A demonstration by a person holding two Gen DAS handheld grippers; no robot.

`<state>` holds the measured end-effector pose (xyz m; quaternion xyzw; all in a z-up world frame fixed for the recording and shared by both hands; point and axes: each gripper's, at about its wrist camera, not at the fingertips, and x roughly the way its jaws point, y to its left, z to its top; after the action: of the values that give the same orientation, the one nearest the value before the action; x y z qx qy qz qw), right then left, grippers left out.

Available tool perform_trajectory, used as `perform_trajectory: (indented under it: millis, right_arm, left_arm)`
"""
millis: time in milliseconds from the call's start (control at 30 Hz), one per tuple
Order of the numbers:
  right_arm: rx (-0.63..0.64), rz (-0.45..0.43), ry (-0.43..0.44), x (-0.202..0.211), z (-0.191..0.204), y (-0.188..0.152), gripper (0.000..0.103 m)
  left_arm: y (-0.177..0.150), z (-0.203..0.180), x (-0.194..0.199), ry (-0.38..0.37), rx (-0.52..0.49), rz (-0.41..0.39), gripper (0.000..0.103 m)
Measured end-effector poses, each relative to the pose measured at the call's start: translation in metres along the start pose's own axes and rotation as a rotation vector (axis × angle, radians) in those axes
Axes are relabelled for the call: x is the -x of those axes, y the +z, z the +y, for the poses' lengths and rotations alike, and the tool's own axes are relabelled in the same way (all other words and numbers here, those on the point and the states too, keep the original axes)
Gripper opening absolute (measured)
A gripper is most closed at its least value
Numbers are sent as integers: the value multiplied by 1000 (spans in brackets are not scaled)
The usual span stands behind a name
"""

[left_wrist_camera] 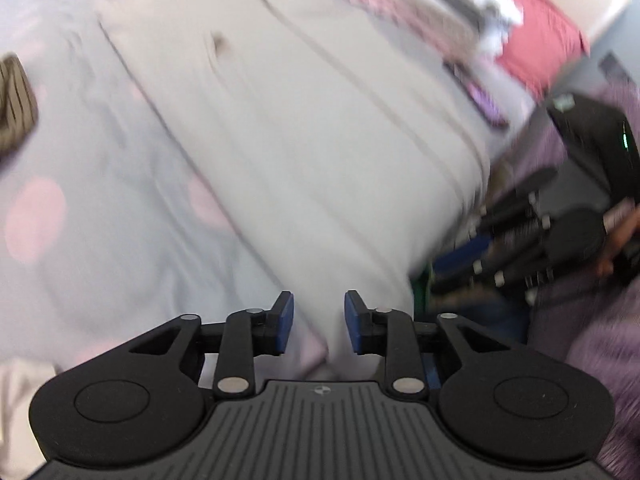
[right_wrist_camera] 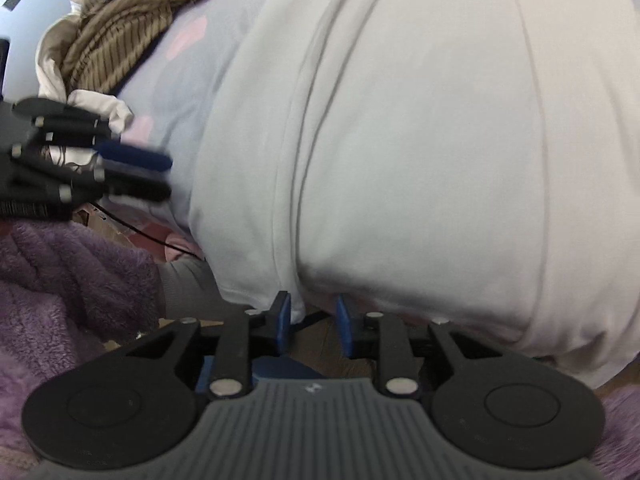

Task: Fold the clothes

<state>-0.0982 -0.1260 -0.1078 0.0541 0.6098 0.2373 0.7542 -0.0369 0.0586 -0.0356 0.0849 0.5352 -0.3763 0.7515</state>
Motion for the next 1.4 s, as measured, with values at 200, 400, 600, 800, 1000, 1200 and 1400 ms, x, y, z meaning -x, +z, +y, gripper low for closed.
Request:
perform_trajectory:
  millis: [200, 400, 600, 800, 1000, 1200, 1400]
  right_arm:
    - [102, -22, -106, 45, -27, 9, 30]
    - [25, -59, -234, 90, -92, 7, 26]
    - [-123, -122, -255, 105, -143, -4, 19]
    - [-179, -166, -240, 92, -166, -4, 19]
    - [-147, -168, -278, 89, -165, -4, 1]
    - [-189, -181, -293, 106, -176, -17, 2]
    - [-200, -164, -278, 111, -181, -25, 22]
  left_arm:
    - [43, -11, -3, 11, -39, -53, 30]
    - [77, -40, -29, -52, -131, -40, 33]
    - [100, -68, -57, -86, -231, 12, 36]
    - [111, -80, -77, -96, -268, 47, 36]
    - [112, -79, -85, -85, -273, 66, 36]
    - [122, -72, -88, -83, -243, 53, 36]
    - [157, -73, -91, -90, -215, 13, 37]
